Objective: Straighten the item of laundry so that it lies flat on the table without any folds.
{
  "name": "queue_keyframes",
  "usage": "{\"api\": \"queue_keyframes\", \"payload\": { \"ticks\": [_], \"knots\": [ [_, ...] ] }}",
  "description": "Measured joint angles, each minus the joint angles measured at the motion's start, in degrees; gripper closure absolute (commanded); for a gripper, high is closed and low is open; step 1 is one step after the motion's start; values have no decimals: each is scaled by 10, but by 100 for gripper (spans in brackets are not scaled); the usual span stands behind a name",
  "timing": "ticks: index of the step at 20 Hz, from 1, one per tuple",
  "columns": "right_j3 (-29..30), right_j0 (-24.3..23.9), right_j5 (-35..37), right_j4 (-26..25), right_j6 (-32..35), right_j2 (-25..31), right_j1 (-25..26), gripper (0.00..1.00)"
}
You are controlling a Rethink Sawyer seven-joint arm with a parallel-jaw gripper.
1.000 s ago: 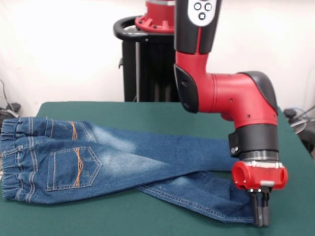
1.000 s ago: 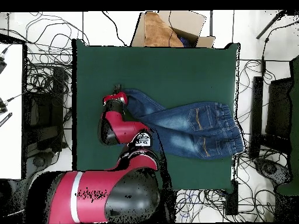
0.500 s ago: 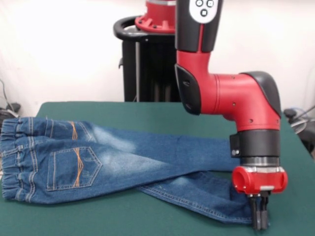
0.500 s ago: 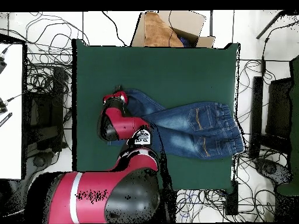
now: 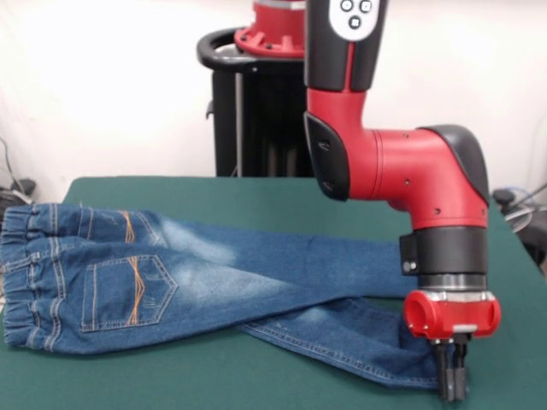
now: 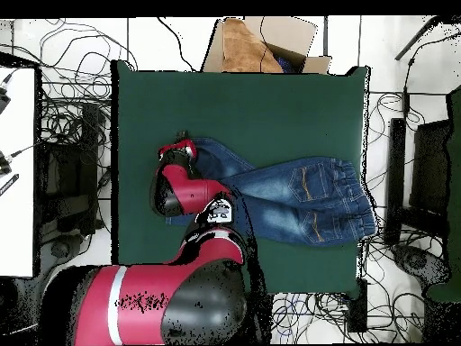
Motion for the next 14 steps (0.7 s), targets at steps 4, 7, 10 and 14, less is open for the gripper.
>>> {"api": "queue_keyframes", "payload": {
  "ticks": [4, 7, 10, 14],
  "knots": [
    [0, 0, 0, 0, 0, 0, 0, 100],
    [0, 0, 0, 0, 0, 0, 0, 100],
    [0, 3, 0, 0, 0, -4, 0, 100],
    [1, 9, 3, 0, 0, -16, -2, 100]
  ]
}}
